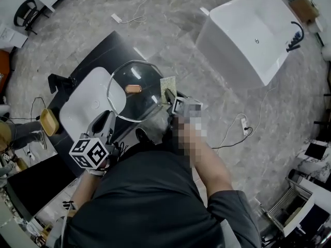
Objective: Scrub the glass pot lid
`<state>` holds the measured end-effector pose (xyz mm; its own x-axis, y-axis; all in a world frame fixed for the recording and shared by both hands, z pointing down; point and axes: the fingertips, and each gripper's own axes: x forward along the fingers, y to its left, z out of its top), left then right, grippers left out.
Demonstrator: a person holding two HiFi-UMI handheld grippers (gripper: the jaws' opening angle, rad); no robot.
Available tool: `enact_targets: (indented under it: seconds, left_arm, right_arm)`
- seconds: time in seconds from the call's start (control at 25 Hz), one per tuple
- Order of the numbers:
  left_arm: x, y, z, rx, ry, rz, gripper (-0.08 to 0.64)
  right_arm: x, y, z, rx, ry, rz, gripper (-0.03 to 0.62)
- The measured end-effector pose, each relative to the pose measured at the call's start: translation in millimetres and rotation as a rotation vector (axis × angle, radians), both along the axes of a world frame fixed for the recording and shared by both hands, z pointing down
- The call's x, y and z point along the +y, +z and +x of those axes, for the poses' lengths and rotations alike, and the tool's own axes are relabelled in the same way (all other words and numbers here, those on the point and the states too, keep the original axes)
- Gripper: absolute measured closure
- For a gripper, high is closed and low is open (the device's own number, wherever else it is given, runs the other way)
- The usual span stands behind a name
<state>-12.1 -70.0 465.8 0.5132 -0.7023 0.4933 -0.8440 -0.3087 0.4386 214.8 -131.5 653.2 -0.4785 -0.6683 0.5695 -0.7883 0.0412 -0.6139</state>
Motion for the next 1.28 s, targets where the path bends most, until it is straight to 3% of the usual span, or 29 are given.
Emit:
enact_targets:
  seconds: [0.32,0.48,0.56,0.72,0.88,1.04,1.28]
  left_arm:
    - [5,2,-6,0.005,-0.038,0.004,0.491]
    - [11,7,-27,0.021,-0.093,-0.014,0.491]
    - [14,11,-39,0.028,-0.124,-0.031,0.491]
    - [20,12,-62,0.029,-0.185,-0.040,0.491]
    - [29,11,-86,0.015,-0.237,-0.038,0.491]
    - [33,17,-93,0.011,-0.250,-0.057,0.491]
    - [19,16,-64,0.015,-0.170,-0.057,0.491]
  right_arm:
    - [14,-16,10,0.014,0.066,0.032,0.537]
    - [32,-66,-55,0.023,-0.149,0.191,0.537]
    - [42,-75,-99,0.022,-0.269,0.218,0.537]
    - [62,-47,-180,0.012,-0.444,0.133,0.537]
    - [56,-25,-223,0.055,-0.494,0.097,0.537]
    - [49,-15,-227,0.106,-0.490,0.066,0.537]
    - [54,-14,-195,0.089,-0.438,0.060,0.537]
